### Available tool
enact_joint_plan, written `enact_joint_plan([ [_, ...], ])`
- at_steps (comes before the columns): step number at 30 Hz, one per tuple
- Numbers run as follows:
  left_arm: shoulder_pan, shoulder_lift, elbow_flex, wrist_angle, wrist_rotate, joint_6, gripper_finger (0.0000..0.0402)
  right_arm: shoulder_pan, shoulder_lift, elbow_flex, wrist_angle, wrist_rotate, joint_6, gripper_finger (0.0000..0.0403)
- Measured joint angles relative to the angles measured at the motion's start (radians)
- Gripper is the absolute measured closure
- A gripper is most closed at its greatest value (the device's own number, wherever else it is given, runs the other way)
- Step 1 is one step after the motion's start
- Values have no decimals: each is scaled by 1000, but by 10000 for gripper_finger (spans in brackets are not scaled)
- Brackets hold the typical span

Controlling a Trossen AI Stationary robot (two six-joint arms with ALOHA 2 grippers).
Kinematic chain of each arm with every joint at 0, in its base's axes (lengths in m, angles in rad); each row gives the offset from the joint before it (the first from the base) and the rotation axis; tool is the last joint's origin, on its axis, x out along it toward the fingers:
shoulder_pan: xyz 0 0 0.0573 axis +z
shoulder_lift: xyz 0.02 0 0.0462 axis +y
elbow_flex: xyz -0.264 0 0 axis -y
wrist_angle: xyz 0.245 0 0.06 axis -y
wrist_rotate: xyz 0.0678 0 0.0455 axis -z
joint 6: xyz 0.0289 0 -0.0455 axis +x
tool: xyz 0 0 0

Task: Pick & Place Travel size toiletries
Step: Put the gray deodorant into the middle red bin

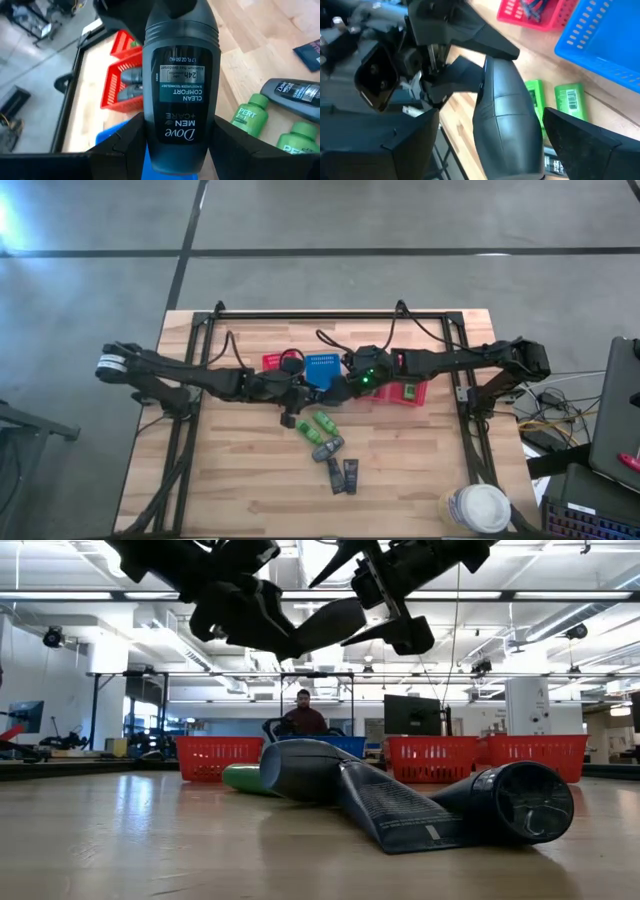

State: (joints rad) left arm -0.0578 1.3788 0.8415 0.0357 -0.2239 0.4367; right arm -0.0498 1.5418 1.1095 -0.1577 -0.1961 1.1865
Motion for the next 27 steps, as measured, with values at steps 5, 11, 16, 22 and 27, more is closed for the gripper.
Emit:
enact_joint_plan([
  [5, 2, 2, 10, 3, 6, 19, 221, 1, 0, -1, -23, -34, -33, 73],
  [11, 2, 1, 10, 0, 8, 11, 221, 1, 0, -2, -25, -44, -35, 98],
  [16, 3, 1, 10, 1, 9, 8, 221, 1, 0, -2, -24, -49, -33, 116],
  [22, 4, 1, 10, 17, 10, 6, 221, 0, 0, -3, -24, -60, -12, 144],
  [27, 4, 4, 9, 17, 10, 7, 221, 0, 14, -3, -23, -67, -6, 178],
])
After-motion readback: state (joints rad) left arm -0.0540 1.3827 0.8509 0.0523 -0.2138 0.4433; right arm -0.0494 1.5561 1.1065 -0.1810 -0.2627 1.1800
